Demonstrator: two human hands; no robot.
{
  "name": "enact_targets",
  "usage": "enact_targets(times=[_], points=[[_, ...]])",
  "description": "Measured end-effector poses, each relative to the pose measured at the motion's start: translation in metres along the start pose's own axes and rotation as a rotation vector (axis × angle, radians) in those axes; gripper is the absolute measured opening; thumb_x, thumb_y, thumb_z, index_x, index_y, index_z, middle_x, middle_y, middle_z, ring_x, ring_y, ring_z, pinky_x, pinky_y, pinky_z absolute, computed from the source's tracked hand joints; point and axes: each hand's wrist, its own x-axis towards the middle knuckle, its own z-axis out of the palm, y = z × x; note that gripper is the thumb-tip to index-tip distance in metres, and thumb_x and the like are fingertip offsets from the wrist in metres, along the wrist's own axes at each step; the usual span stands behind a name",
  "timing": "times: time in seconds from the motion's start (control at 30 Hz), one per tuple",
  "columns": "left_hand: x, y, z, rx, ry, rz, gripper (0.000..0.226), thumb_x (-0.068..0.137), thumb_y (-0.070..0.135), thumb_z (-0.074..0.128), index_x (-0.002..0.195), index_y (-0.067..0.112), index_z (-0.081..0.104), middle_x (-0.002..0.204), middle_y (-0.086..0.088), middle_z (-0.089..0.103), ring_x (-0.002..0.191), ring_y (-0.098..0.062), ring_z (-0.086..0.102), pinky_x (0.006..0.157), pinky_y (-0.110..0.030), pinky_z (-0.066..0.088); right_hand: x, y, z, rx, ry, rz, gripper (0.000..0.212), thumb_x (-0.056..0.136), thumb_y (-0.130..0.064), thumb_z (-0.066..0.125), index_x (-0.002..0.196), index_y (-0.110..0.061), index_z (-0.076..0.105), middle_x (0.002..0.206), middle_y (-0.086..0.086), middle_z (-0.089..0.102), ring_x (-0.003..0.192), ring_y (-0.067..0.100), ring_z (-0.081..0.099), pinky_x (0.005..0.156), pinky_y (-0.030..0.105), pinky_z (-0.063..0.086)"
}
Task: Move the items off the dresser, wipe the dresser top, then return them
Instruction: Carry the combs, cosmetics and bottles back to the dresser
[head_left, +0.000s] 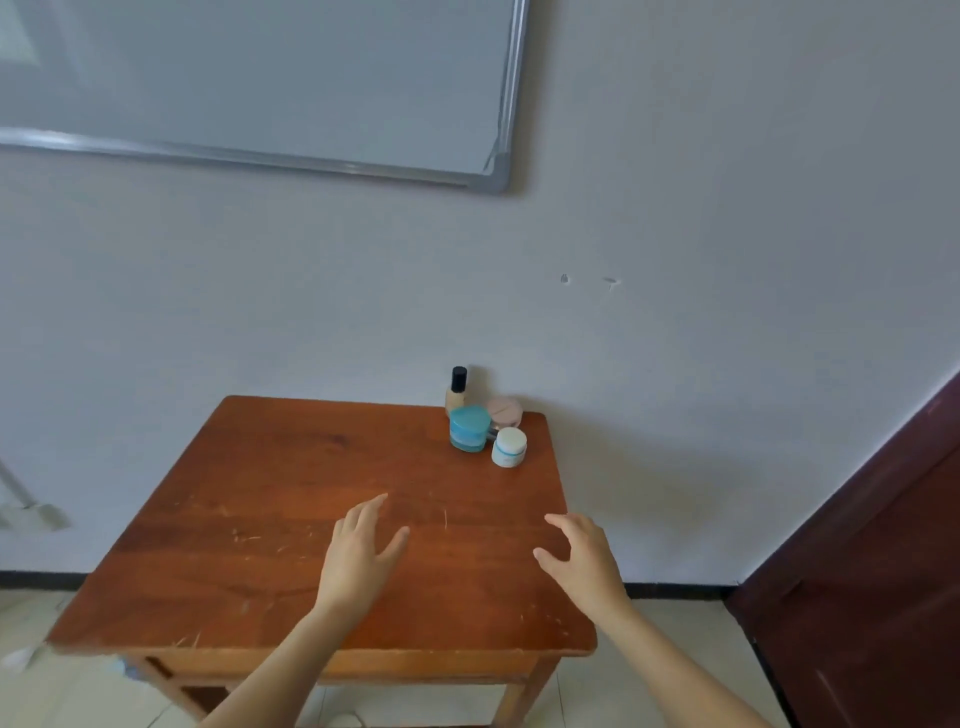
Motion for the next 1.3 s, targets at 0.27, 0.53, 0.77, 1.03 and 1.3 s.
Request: enact_targets(times=[0.27, 0.53, 0.77, 1.03, 1.3], points=[[0.087, 0.019, 0.064, 0.047, -0.078, -0.058, 0.063, 0.087, 0.036, 0.057, 0.141, 0.022, 0.028, 0.145, -0.002, 0.033, 0.132, -0.018, 0.032, 0.103, -0.035, 0.038, 0.094, 0.024, 0.018, 0.105, -0.026, 0.051, 0.055, 0.087, -0.029, 0.059, 0.136, -0.021, 0.036, 0.138, 0.001, 0.039, 0.128, 0.014, 0.037, 0.102, 0.024, 0.034], [0.171, 0.055, 0.112, 0.048, -0.067, -0.071, 0.077, 0.078, 0.033, 0.069, 0.141, 0.02, 0.026, 0.145, -0.005, 0.029, 0.134, -0.02, 0.027, 0.105, -0.036, 0.035, 0.19, 0.027, 0.04, 0.209, -0.046, -0.055, 0.064, 0.076, -0.021, 0.072, 0.131, -0.018, 0.041, 0.126, 0.003, 0.043, 0.119, 0.015, 0.041, 0.092, 0.015, 0.033], [0.206, 0.048, 0.132, 0.113, -0.133, -0.04, 0.078, 0.074, 0.032, 0.073, 0.139, 0.026, 0.032, 0.141, -0.003, 0.033, 0.128, -0.022, 0.031, 0.101, -0.036, 0.038, 0.214, 0.032, 0.064, 0.148, -0.07, -0.11, 0.064, 0.072, -0.025, 0.074, 0.128, -0.021, 0.043, 0.125, -0.001, 0.046, 0.114, 0.015, 0.043, 0.092, 0.02, 0.037], [0.214, 0.038, 0.141, -0.102, -0.149, -0.036, 0.071, 0.069, 0.02, 0.077, 0.13, 0.022, 0.04, 0.121, -0.001, 0.043, 0.112, -0.019, 0.045, 0.089, -0.029, 0.044, 0.217, 0.022, 0.07, 0.137, 0.062, -0.056, 0.054, 0.071, -0.025, 0.074, 0.119, -0.02, 0.05, 0.118, -0.006, 0.055, 0.11, 0.013, 0.05, 0.089, 0.021, 0.04], [0.2, 0.018, 0.102, -0.133, -0.323, 0.229, 0.07, 0.068, 0.022, 0.079, 0.127, 0.026, 0.042, 0.113, 0.009, 0.04, 0.107, -0.011, 0.044, 0.085, -0.02, 0.039, 0.163, 0.003, 0.042, 0.333, 0.247, 0.195, 0.057, 0.067, -0.013, 0.077, 0.106, -0.031, 0.038, 0.112, -0.006, 0.048, 0.103, 0.011, 0.048, 0.084, 0.017, 0.039]])
